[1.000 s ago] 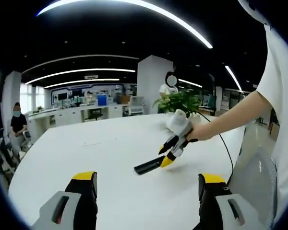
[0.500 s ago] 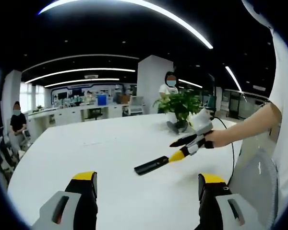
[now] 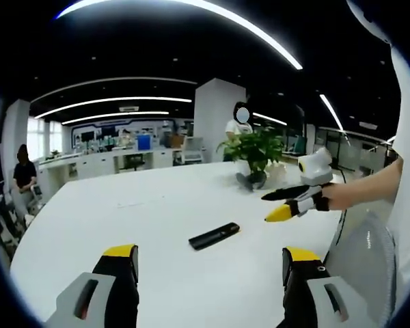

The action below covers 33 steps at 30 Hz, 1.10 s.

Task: Press the specified remote control buttons in sequence, fully releasing each button before pressing the next.

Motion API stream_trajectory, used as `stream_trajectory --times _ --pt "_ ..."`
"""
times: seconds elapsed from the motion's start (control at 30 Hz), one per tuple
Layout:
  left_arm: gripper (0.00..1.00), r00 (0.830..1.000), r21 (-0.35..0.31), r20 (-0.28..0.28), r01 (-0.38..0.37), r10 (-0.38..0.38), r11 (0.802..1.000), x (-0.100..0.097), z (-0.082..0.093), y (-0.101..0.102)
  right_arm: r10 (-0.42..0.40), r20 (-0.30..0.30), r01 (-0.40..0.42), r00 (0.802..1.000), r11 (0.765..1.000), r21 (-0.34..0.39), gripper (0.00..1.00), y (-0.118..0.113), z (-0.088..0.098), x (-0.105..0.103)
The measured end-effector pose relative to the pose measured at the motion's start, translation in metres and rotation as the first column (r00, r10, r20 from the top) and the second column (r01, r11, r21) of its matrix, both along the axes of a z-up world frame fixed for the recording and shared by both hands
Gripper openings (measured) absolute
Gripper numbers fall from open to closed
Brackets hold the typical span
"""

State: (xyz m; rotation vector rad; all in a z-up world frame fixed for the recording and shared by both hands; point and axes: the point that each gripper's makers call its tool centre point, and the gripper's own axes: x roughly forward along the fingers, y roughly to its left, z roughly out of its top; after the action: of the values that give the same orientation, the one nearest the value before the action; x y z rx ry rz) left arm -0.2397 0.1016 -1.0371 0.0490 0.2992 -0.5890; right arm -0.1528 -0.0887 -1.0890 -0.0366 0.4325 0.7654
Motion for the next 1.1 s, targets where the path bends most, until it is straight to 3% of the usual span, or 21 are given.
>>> stream_trajectory --times 0.5,0.67,0.87,1.1 --pt "0.90 1.000 -0.010 0.001 0.006 -0.006 1.000 -0.002 0.001 -0.002 -0.061 0.060 0.059 0.996 0.997 0.040 0.99 -0.010 0.034 -0.038" --pt "0.90 1.000 -0.012 0.001 0.009 -0.009 1.000 -0.003 0.002 -0.004 -0.125 0.066 0.120 0.990 0.989 0.085 0.99 -0.025 0.045 -0.044" --pt "0.90 1.000 -0.012 0.000 0.013 -0.013 1.000 -0.004 0.002 -0.006 -0.177 0.068 0.171 0.982 0.981 0.090 0.99 -0.040 0.052 -0.052" --pt "0.90 1.000 -0.013 0.001 0.013 -0.013 1.000 -0.006 0.004 -0.007 -0.260 0.075 0.249 0.963 0.960 0.130 0.99 -0.061 0.066 -0.063"
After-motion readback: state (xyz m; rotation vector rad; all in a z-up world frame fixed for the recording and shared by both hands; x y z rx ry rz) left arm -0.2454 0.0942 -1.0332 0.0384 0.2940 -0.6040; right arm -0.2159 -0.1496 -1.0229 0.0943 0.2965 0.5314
